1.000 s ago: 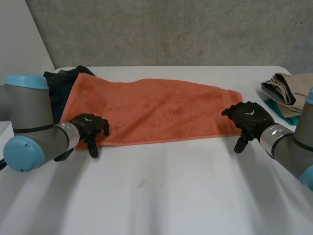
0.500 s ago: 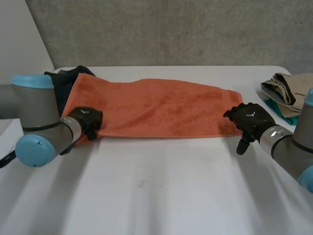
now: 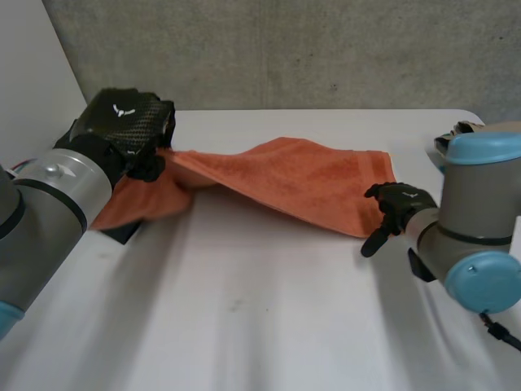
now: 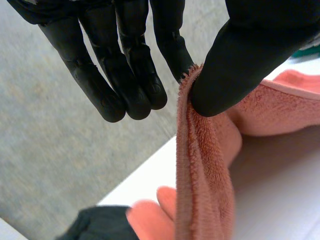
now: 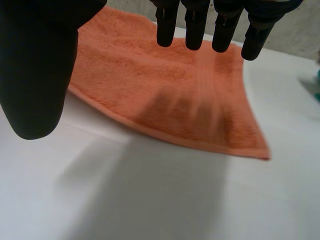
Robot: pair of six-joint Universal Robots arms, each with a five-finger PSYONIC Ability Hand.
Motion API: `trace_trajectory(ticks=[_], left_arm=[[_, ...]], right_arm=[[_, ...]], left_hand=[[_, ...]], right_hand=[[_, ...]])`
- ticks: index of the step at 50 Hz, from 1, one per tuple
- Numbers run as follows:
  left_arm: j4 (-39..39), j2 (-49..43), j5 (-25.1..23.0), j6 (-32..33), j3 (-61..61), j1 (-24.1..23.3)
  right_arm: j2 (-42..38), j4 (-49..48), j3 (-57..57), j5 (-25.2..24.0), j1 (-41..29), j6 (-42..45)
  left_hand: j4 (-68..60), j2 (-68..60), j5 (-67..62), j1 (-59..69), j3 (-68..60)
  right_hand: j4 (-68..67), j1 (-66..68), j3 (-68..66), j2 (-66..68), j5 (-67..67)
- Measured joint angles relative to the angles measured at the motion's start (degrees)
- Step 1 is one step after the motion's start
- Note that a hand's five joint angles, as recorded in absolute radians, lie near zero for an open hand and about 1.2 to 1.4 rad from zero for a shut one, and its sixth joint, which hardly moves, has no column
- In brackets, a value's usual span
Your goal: Fold the laundry.
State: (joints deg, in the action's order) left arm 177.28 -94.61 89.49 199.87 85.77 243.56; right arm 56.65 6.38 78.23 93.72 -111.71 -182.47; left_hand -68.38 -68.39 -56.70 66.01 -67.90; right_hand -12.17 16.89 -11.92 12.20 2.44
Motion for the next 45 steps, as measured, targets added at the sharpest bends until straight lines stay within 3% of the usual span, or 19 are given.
trace_trajectory(ticks=[10, 11, 16, 18, 22, 25, 29, 35, 39, 45], left_arm=[[-0.45, 3.33, 3.90, 1.47, -3.18, -3.80], [-0.53, 3.62, 4.07, 1.42, -3.46, -3.94], [-0.95, 5.38, 4.61, 0.88, -4.41, -4.04], [-1.00, 5.95, 4.61, 0.62, -4.35, -3.77], [-0.96, 6.71, 4.51, 0.32, -3.67, -2.28], [-0.95, 6.76, 4.14, 0.27, -2.90, 0.10], [-1.20, 6.21, 1.91, 0.00, -1.45, 5.74], [-1.63, 1.10, -5.30, -0.26, 0.69, 10.40], [-0.66, -5.99, -7.94, -0.09, 0.55, 11.16], [3.27, -19.75, -6.48, 0.66, -6.05, 11.01]], right_arm=[[-5.14, -9.17, -1.10, 6.43, -6.76, -6.71], [-5.98, -10.30, -1.57, 7.31, -7.12, -6.26], [-9.92, -15.71, -4.49, 13.07, -7.35, -2.05], [-10.21, -17.06, -5.00, 14.76, -6.49, -0.63], [-6.95, -18.54, -3.55, 15.66, -3.10, 1.54], [-0.74, -18.54, -1.19, 12.60, 0.83, 3.97], [13.18, -13.59, 1.99, -1.49, 9.54, 13.23], [21.50, 4.48, -2.57, -16.50, 16.45, 23.85], [18.74, 15.67, -8.57, -19.08, 18.36, 27.04], [7.88, 24.64, -18.69, -18.77, 18.25, 34.18]], left_hand=[[0.00, 0.00, 0.00, 0.00, 0.00], [0.00, 0.00, 0.00, 0.00, 0.00], [-0.01, 0.00, 0.00, 0.00, 0.00], [-0.01, 0.00, 0.00, 0.00, 0.00], [-0.02, 0.00, 0.00, 0.00, 0.00], [-0.02, 0.00, 0.00, 0.00, -0.10], [-0.14, -0.16, 0.00, 0.00, -0.20], [-0.22, -0.16, 0.00, 0.00, -0.22], [-0.22, -0.16, 0.00, 0.00, -0.23], [-0.22, -0.16, 0.00, 0.00, -0.23]], right_hand=[[-0.64, 0.07, -0.91, 0.80, 0.65], [-3.85, 2.23, -4.04, 3.88, 3.95], [-47.40, 44.38, -47.78, 48.69, 47.12], [-54.40, 48.17, -54.48, 54.93, 53.34], [-56.08, 48.16, -55.96, 55.19, 53.55], [-56.19, 48.16, -56.05, 55.19, 53.55], [-56.23, 48.16, -56.05, 55.19, 53.55], [-56.23, 48.16, -56.05, 55.19, 53.56], [-56.23, 48.16, -56.05, 55.19, 53.56], [-56.24, 48.16, -56.05, 55.19, 54.46]])
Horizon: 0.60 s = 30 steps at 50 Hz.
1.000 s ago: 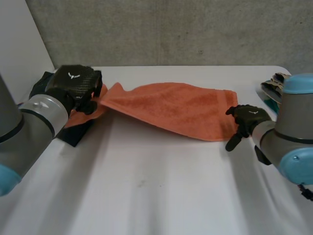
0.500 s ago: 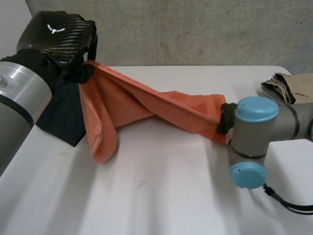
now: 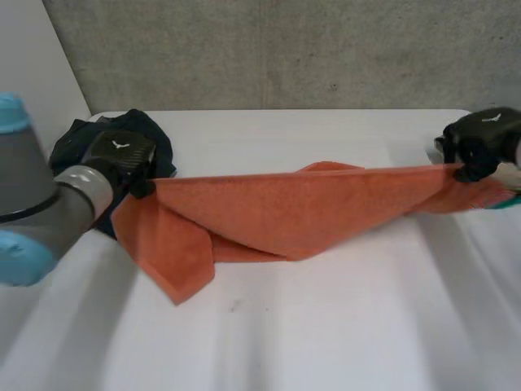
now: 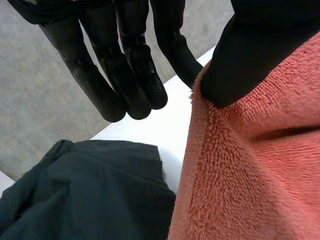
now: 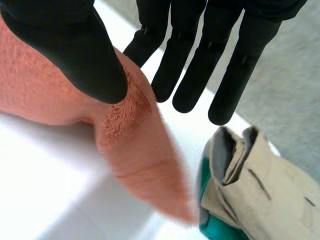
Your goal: Fold the laundry.
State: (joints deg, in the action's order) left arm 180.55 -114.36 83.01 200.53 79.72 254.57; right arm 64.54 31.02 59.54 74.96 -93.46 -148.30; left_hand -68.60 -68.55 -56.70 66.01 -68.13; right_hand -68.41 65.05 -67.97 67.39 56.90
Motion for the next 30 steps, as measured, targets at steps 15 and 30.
trace_trajectory(ticks=[15, 30], left_arm=[[22.08, -10.70, 3.75, -3.55, -35.75, -3.50], [28.22, 2.76, 5.77, -4.25, -17.31, -2.16]], right_arm=[[-12.50, -42.85, -24.92, 12.12, -7.17, -3.52], [-5.50, -46.09, -16.10, 10.00, -5.73, -6.23]], left_hand=[[-0.01, -0.02, 0.00, 0.00, -0.01], [-0.01, -0.02, -0.07, 0.00, -0.01]], right_hand=[[-0.05, 0.00, -0.08, 0.00, 0.90], [-0.05, 0.01, -0.08, 0.00, 1.53]])
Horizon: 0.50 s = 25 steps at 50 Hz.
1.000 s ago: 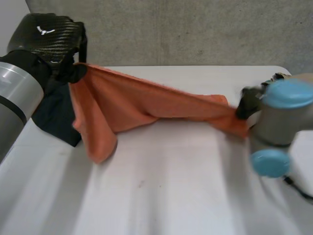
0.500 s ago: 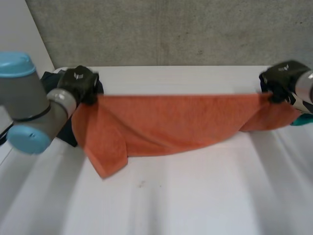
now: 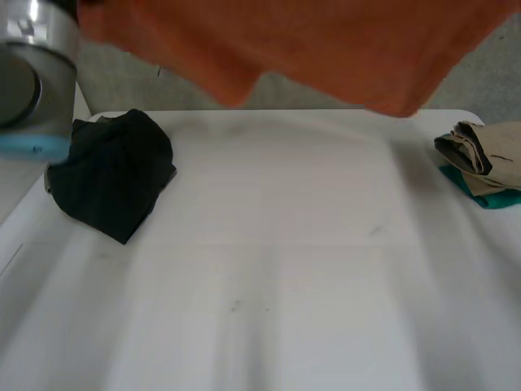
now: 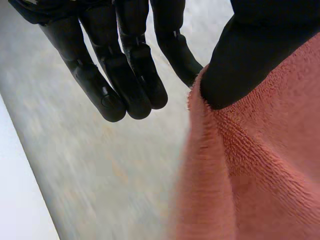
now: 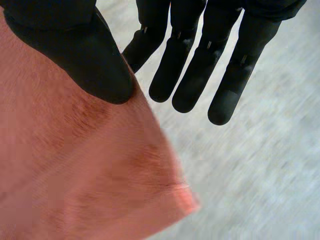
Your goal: Fold the laundry.
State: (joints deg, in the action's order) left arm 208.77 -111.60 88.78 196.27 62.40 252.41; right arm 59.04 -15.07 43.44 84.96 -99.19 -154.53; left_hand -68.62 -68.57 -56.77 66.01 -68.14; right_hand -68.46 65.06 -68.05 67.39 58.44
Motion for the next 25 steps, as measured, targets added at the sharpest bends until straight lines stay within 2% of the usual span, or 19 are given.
trace_trajectory(ticks=[3, 8, 14, 19, 25], left_arm=[[0.25, 1.88, -0.50, -0.32, 8.03, 0.38], [2.72, 3.13, -2.58, -0.81, 22.54, 0.73], [8.22, 0.15, -6.56, -0.30, 35.75, 1.07], [11.72, -5.10, -8.89, 1.75, 40.22, 1.82], [12.39, -9.13, -9.66, 5.21, 40.44, 2.82]], right_arm=[[1.56, 2.07, 6.27, -1.47, 1.36, -0.01], [4.29, 3.38, 22.15, -6.54, 3.64, 0.03], [4.05, 2.06, 38.76, -12.62, 5.13, 0.34], [0.24, 0.57, 44.69, -14.06, 5.55, 0.96], [-4.12, 0.51, 44.79, -11.89, 5.89, 1.63]], left_hand=[[-0.01, 0.00, 0.00, 0.00, 0.00], [-0.01, 0.00, 0.00, 0.00, 0.00], [-0.02, -0.01, -0.27, 0.00, 0.00], [-0.02, -0.01, -0.27, 0.00, -0.01], [-0.02, -0.01, -0.27, 0.00, -0.01]], right_hand=[[0.00, 0.00, 0.00, 0.00, 0.00], [-0.01, 0.00, 0.00, 0.00, 0.01], [-0.06, 0.00, -0.01, 0.00, 0.10], [-0.09, 0.00, -0.01, 0.00, 0.11], [-0.11, 0.00, -0.01, 0.00, 0.12]])
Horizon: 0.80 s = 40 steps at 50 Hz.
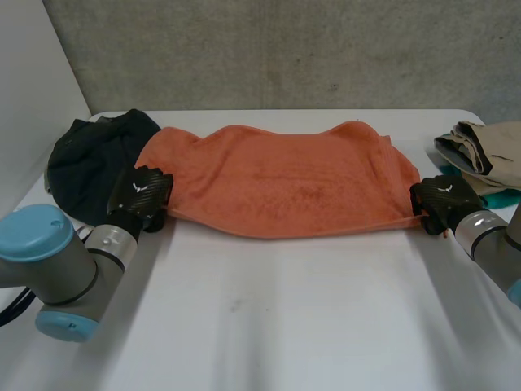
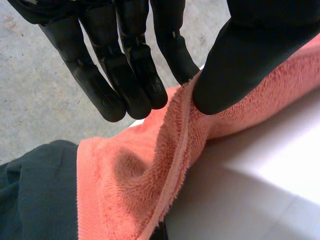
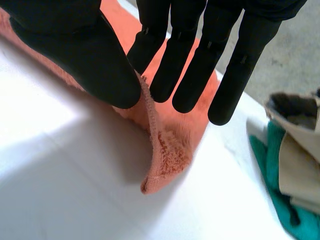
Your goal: Fold the laundry.
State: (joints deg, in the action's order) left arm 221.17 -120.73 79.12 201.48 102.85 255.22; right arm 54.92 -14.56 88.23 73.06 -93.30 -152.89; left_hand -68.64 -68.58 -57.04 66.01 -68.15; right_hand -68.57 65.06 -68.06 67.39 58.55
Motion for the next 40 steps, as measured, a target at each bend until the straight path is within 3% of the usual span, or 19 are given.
trace_trajectory(ticks=[2, 6, 9, 11, 16, 21, 22, 29, 40], left_arm=[[-0.43, -0.28, 0.06, 0.93, -0.50, 0.24], [-1.36, 0.21, 0.36, 1.50, -1.40, 0.70], [-1.95, 0.71, 0.60, 1.34, -2.02, 1.10], [-2.20, 0.85, 0.67, 1.17, -2.29, 1.29], [-3.34, 0.61, 0.56, 0.62, -3.14, 1.81], [-4.35, -0.95, 0.36, 0.69, -4.10, 2.14], [-4.59, -1.46, 0.36, 0.81, -4.38, 2.25], [-7.16, -4.65, 0.55, 2.52, -7.01, 3.77], [-14.08, -6.32, -0.01, 3.45, -10.71, 6.55]], right_arm=[[-0.88, 0.48, -0.82, 1.46, 0.07, 0.18], [-1.82, 1.50, -2.43, 4.50, 0.02, 0.96], [-2.51, 2.11, -3.61, 6.19, 0.04, 2.63], [-2.94, 2.38, -4.15, 6.66, 0.09, 3.85], [-4.09, 3.27, -5.60, 6.76, 0.62, 8.61], [-3.63, 4.30, -5.64, 5.44, 1.07, 11.25], [-3.21, 4.54, -5.40, 5.10, 1.17, 11.41], [-0.90, 4.96, -3.81, 4.11, 1.73, 9.81], [-0.52, 4.85, -4.28, 4.73, 3.02, 8.08]], left_hand=[[0.00, 0.00, 0.00, 0.00, 0.00], [0.00, 0.00, 0.00, 0.00, 0.00], [0.00, 0.00, 0.00, 0.00, 0.00], [0.00, 0.00, 0.00, 0.00, 0.00], [0.00, 0.00, 0.00, 0.00, 0.00], [4.55, 4.48, 3.26, -3.18, 4.28], [12.98, 13.01, 11.44, -12.17, 12.51], [32.83, 32.63, 31.48, -31.10, 31.94], [34.36, 34.19, 33.45, -31.68, 33.51]], right_hand=[[0.44, -0.36, 0.33, -0.20, -0.44], [26.79, -24.09, 26.29, -26.37, -27.37], [29.60, -25.90, 28.70, -27.96, -30.68], [28.79, -25.15, 28.02, -27.36, -29.56], [2.69, 0.04, 1.95, -0.76, -3.04], [0.12, 0.04, -0.04, 0.30, -2.06], [0.12, 0.04, -0.04, 0.30, -2.06], [0.11, 0.04, -0.04, 0.30, -2.06], [0.11, 0.04, -0.04, 0.30, -2.06]])
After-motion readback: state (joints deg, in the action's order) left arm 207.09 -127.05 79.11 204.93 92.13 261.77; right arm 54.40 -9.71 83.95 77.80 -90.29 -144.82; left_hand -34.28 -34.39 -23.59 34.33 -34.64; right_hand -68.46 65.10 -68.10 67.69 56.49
